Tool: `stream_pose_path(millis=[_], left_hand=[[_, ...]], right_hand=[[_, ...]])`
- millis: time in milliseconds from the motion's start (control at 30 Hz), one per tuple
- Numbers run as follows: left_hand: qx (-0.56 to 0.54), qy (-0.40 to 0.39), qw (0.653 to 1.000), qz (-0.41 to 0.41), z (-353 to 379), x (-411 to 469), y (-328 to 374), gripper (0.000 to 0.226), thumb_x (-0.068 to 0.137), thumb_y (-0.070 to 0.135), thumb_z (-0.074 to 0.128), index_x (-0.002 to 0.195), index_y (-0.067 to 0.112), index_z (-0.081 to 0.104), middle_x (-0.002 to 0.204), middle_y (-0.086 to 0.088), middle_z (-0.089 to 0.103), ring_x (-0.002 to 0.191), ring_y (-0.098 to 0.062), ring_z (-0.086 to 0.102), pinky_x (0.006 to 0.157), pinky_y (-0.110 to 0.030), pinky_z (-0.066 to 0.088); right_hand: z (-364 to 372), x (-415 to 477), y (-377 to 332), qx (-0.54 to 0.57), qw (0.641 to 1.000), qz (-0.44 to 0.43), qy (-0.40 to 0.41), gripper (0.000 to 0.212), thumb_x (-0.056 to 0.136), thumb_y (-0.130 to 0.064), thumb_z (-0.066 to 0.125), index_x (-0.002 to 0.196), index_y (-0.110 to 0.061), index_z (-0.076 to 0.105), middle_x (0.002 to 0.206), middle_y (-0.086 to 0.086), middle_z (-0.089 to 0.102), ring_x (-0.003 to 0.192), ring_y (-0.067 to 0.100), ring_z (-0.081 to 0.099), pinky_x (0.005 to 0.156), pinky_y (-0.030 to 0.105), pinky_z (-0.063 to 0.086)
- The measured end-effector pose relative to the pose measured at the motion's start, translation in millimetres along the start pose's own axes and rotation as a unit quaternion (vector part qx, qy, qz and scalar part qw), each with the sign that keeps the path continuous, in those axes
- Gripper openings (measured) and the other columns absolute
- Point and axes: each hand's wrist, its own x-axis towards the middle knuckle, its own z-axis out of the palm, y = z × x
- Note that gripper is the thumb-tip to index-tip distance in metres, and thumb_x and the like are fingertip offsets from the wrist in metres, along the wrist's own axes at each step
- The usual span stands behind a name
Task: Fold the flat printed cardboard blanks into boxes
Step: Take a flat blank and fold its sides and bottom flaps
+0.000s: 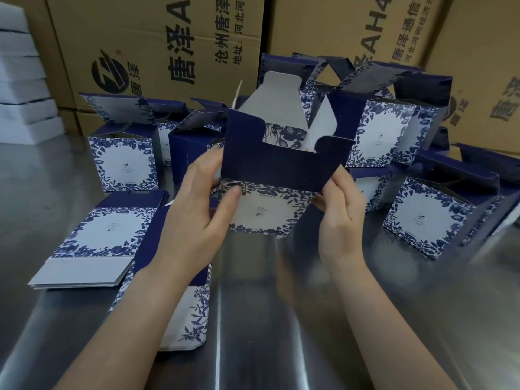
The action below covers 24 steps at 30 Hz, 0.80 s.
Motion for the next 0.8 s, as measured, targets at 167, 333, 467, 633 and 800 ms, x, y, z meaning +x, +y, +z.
stream_pose_path(millis=[167,333,467,633,800], left_hand=[[0.006,0.088,0.996,-0.004,4.1,-2.4,7.1,0.030,0.102,0.049,0.034,0.127,0.035,0.043,0.112,0.028,0.058,0.091,0.004,0.059,0.073,-0.010,0.041],[0.028,0.143,0.989,-0.016,11.1,-5.5,13.9,0.016,0.100,0.038,0.044,0.114,0.033,0.047,0.101,0.030,0.057,0.072,0.012,0.058,0.064,-0.002,0.037],[0.017,0.153,0.988,-0.022,15.1,-5.9,19.2,0.015,0.099,0.039,0.048,0.112,0.032,0.049,0.101,0.027,0.063,0.082,0.000,0.067,0.068,-0.025,0.055],[0.023,0.169,0.985,-0.037,18.9,-6.4,22.8,0.016,0.096,0.038,0.052,0.110,0.029,0.050,0.092,0.033,0.063,0.085,0.008,0.066,0.068,-0.025,0.057],[0.012,0.183,0.982,-0.040,20.0,-8.3,25.3,0.016,0.094,0.036,0.056,0.107,0.030,0.050,0.082,0.032,0.062,0.075,0.004,0.067,0.063,-0.009,0.050]], right_hand=[[3.0,-4.4,1.2,0.005,0.999,-0.034,-0.037,0.034,0.091,-0.018,0.035,0.103,-0.001,0.061,0.101,0.004,0.051,0.101,0.021,0.042,0.092,0.046,0.037],[2.3,-6.3,0.6,-0.020,0.998,-0.061,-0.019,0.051,0.091,-0.019,0.035,0.120,0.015,0.058,0.106,0.016,0.060,0.101,0.029,0.053,0.094,0.055,0.043],[3.9,-5.5,-3.4,-0.009,0.998,-0.061,0.004,0.047,0.096,-0.014,0.034,0.124,0.014,0.057,0.121,0.022,0.064,0.113,0.030,0.058,0.098,0.051,0.047],[11.0,-7.0,-5.7,-0.049,0.994,-0.071,0.064,0.039,0.097,-0.008,0.047,0.135,-0.003,0.050,0.133,0.001,0.059,0.123,0.015,0.059,0.103,0.036,0.048],[13.0,-8.4,-3.2,-0.075,0.990,-0.093,0.077,0.046,0.095,-0.009,0.050,0.139,-0.011,0.037,0.133,0.013,0.060,0.106,0.016,0.057,0.093,0.032,0.048]])
